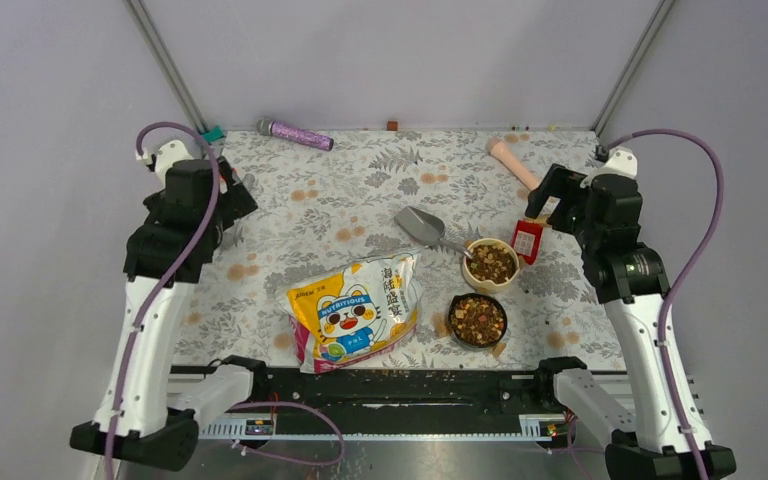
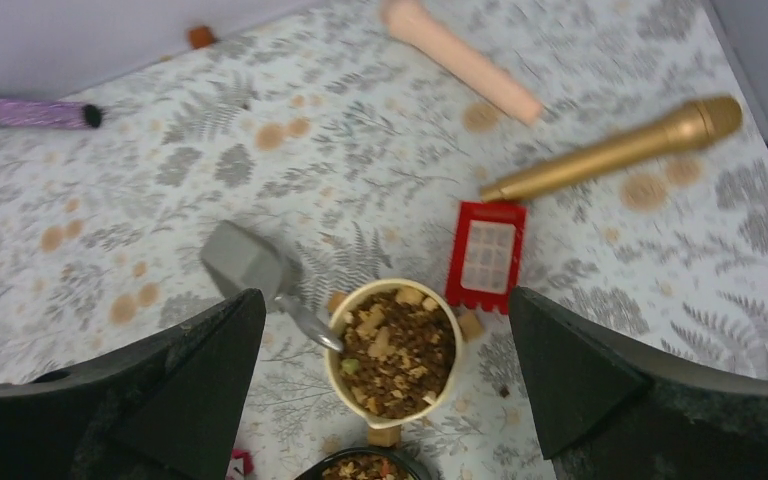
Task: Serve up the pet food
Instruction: Reset both arms
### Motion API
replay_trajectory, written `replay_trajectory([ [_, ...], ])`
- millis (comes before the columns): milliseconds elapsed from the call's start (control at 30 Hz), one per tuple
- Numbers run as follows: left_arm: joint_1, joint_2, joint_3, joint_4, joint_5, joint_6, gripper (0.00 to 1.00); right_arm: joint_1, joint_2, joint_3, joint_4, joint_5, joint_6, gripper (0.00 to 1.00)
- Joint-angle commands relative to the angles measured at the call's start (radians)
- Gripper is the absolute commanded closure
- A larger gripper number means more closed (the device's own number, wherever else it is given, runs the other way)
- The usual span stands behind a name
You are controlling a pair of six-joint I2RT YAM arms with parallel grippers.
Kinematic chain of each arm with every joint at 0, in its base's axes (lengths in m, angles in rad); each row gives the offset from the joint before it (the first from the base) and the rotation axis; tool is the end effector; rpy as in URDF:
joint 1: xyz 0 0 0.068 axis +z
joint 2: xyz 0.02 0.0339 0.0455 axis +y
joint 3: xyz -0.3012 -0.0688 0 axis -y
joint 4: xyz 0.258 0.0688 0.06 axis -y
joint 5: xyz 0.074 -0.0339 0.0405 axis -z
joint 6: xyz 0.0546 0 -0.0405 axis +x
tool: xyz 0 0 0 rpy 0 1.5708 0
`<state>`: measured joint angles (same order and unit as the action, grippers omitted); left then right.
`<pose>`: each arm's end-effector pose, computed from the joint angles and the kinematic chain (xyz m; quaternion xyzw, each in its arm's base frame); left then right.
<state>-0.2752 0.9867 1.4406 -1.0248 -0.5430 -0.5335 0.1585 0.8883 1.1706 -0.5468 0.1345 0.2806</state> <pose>0.1627 -0.0166 0.4666 -0.2364 0.8219 0.0347 0.5172 0.1836 0.0219 0.4432 0.0891 0.7884 0.0800 0.6034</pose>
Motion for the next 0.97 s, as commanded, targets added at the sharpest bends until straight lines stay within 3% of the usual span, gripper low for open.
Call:
replay_trajectory([
  [0,0.203,0.018,-0.066,0.004,0.153,-0.057,0.01,-0.101,0.018,-0.094,-0.021,0.029,0.112,0.0],
  [200,0.344,-0.082,-0.271,0.184,0.302,-0.039,0.01,-0.105,-0.027,-0.264,-0.07,0.259,0.145,0.0],
  [933,0.36,-0.165,-0.332,0.253,0.374,-0.007,0.01,-0.105,-0.269,-0.377,0.028,0.3,0.121,0.01],
])
